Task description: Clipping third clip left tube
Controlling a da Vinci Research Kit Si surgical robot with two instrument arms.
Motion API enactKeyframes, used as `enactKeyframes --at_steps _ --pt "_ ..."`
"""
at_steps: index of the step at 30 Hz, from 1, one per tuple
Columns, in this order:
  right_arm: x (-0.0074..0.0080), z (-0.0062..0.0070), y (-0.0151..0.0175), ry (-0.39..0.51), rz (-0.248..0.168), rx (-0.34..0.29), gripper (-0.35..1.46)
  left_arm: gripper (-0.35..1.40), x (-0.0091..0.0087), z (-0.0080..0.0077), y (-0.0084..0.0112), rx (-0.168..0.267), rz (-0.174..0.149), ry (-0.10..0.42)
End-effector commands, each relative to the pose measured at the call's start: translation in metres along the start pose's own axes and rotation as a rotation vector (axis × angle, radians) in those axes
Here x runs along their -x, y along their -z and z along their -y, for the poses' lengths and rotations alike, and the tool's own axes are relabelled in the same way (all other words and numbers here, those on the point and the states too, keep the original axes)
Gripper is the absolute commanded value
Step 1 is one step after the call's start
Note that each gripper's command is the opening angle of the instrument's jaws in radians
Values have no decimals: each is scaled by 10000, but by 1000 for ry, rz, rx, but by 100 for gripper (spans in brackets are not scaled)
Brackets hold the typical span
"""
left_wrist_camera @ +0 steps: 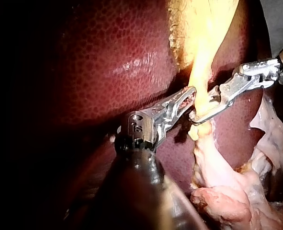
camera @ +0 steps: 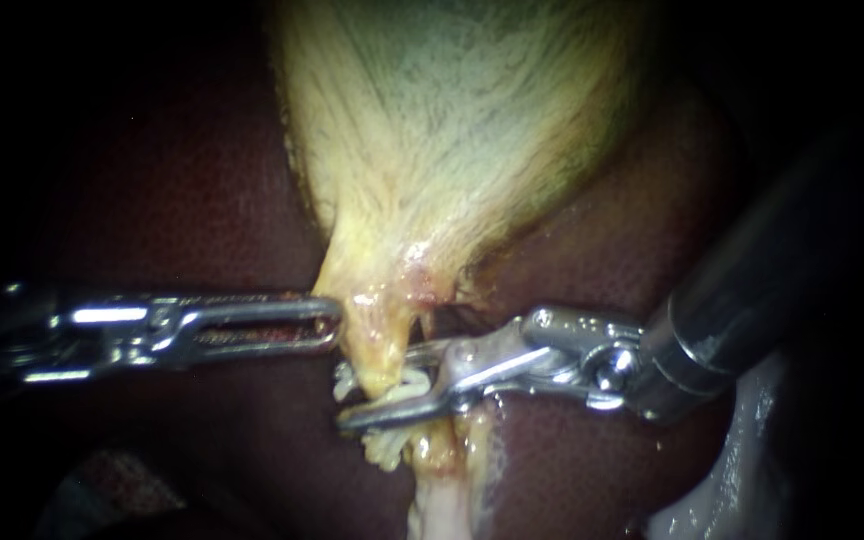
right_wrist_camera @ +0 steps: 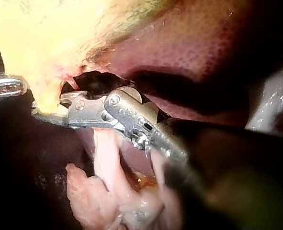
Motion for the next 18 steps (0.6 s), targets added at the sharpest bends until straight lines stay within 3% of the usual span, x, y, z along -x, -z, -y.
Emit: enactKeyframes --at_steps 1,18 --pt "1 -1 1 2 10 2 -35 -35 0 0 0 0 0 0" --pt "2 -3 2 3 13 3 -35 -35 0 0 -1 0 0 0"
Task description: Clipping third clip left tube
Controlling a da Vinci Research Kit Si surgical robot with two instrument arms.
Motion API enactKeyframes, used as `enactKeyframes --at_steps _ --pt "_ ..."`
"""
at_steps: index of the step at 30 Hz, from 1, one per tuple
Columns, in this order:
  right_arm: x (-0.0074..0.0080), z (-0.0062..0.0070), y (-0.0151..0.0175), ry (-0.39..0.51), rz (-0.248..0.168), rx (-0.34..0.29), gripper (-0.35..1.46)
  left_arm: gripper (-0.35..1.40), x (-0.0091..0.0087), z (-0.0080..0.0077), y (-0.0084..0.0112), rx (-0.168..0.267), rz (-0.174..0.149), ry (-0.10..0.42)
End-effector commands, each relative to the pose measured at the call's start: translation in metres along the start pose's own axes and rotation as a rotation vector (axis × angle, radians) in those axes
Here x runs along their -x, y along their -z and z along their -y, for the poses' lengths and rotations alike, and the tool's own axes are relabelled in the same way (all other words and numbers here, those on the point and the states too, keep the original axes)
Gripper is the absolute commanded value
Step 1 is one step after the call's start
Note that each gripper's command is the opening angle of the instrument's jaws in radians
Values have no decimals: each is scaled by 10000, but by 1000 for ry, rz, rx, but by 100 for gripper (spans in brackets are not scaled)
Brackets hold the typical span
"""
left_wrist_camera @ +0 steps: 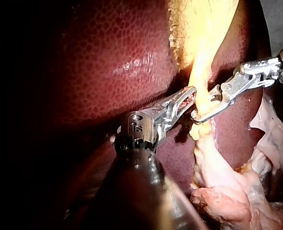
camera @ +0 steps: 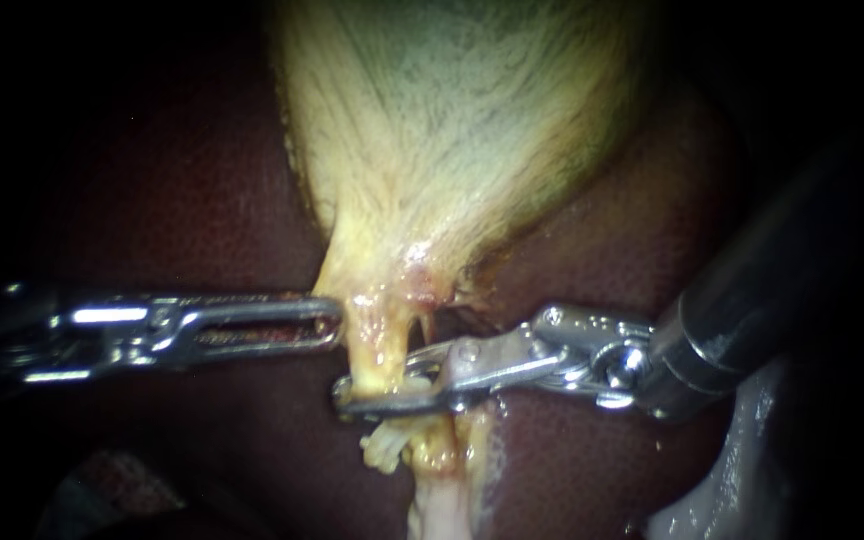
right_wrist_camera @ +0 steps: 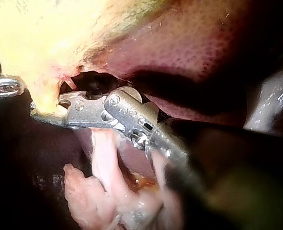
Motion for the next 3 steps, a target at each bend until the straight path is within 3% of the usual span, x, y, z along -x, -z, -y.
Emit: enactKeyframes --at_steps 1,3 --pt "0 0 0 0 0 0 -35 -35 0 0 0 1 0 1" --pt "0 1 0 0 0 0 -35 -35 0 0 0 1 0 1"
